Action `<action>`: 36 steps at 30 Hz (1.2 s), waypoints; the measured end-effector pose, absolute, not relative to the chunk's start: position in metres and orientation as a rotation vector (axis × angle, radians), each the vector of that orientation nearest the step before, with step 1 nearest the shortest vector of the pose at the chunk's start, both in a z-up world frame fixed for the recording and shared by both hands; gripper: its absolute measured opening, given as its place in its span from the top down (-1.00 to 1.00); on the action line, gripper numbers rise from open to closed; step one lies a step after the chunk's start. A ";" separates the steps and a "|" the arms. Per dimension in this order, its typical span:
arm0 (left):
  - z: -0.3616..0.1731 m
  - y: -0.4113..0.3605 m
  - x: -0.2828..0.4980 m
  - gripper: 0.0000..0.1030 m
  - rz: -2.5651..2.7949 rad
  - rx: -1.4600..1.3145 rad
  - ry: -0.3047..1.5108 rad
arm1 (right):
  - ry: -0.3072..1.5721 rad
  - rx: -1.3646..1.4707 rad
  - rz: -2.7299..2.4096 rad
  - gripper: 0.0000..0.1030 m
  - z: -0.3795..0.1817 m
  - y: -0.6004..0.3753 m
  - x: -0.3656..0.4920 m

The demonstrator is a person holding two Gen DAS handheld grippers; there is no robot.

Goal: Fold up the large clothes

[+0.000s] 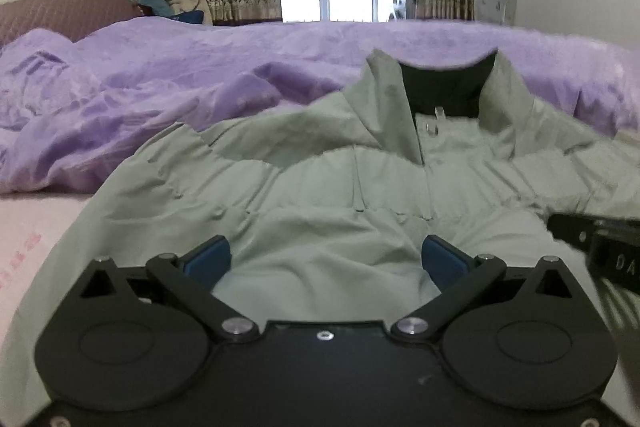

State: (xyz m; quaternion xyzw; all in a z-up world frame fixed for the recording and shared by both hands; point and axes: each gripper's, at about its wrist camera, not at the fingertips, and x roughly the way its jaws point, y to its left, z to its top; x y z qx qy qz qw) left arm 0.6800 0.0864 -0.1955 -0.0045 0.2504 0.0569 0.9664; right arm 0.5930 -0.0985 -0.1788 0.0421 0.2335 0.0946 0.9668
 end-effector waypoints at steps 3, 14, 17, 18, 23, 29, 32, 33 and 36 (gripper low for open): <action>-0.175 0.093 0.668 -1.00 0.162 -0.089 0.440 | 0.434 0.119 0.167 0.66 -0.166 -0.105 0.584; -0.157 0.096 0.651 -1.00 0.165 -0.116 0.360 | 0.373 0.138 0.224 0.58 -0.161 -0.075 0.553; -0.174 0.094 0.668 -1.00 0.136 -0.117 0.505 | 0.377 0.111 0.230 0.56 -0.157 -0.072 0.551; -0.179 0.089 0.672 -1.00 0.143 -0.073 0.534 | 0.382 0.088 0.231 0.56 -0.157 -0.070 0.552; -0.194 0.074 0.676 -1.00 0.170 0.038 0.537 | 0.486 0.065 0.250 0.61 -0.181 -0.073 0.575; -0.192 0.079 0.677 -1.00 0.153 0.021 0.537 | 0.484 0.060 0.249 0.60 -0.177 -0.072 0.574; -0.179 0.085 0.675 -1.00 0.122 0.077 0.514 | 0.486 0.070 0.270 0.57 -0.168 -0.078 0.575; -0.173 0.088 0.673 -1.00 0.130 0.106 0.487 | 0.466 0.065 0.275 0.56 -0.162 -0.082 0.573; -0.153 0.105 0.663 -1.00 0.121 0.127 0.404 | 0.380 0.060 0.234 0.48 -0.144 -0.100 0.570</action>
